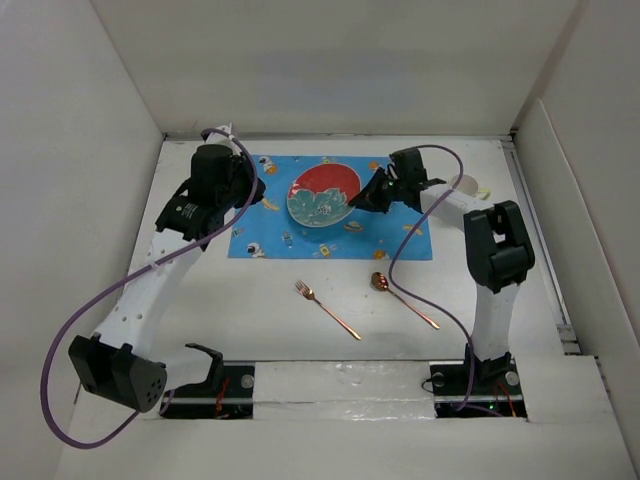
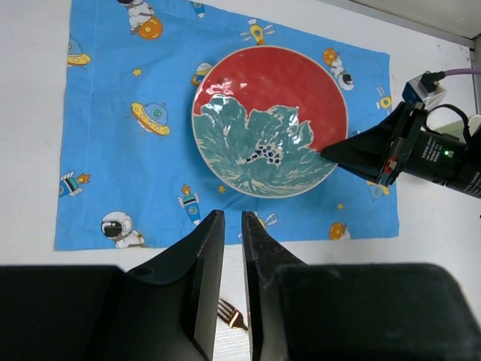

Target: Set the dinner table for one person

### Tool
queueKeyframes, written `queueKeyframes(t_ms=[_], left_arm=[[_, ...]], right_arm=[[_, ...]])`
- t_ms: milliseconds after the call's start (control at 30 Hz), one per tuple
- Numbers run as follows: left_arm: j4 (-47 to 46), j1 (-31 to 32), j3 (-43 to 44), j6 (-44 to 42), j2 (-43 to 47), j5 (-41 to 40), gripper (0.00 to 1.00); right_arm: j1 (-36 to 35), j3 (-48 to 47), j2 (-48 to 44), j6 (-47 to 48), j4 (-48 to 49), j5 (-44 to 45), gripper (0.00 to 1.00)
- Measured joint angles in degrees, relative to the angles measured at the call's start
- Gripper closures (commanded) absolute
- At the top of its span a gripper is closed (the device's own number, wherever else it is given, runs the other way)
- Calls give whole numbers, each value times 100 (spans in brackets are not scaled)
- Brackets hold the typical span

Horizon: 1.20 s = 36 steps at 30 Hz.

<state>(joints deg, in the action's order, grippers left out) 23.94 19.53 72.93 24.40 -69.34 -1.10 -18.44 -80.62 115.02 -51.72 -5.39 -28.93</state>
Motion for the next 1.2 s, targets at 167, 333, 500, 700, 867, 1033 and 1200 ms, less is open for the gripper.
queueKeyframes(t_ms=[167, 333, 500, 700, 867, 1033, 1200], left_arm=[[-105, 0, -181, -9, -24, 131, 86], [-138, 2, -365, -13, -28, 179, 85], [-177, 0, -483, -20, -26, 192, 82], [-170, 0, -774, -98, -26, 192, 82], [-153, 0, -835, -227, -15, 254, 100], [-184, 0, -975, -302, 9, 501, 100], [-179, 0, -1056, -350, 9, 654, 82]], right_arm=[[48, 284, 70, -103, 0, 42, 95], [79, 326, 146, -83, 94, 46, 52], [79, 334, 146, 295, -131, 330, 38], [74, 245, -179, 1014, -1016, 1038, 53], [273, 111, -1235, 1591, -1668, 1711, 100], [1239, -452, -2059, 2020, -1919, 2520, 82], [2251, -1158, -1882, 2319, -2411, 3292, 64]])
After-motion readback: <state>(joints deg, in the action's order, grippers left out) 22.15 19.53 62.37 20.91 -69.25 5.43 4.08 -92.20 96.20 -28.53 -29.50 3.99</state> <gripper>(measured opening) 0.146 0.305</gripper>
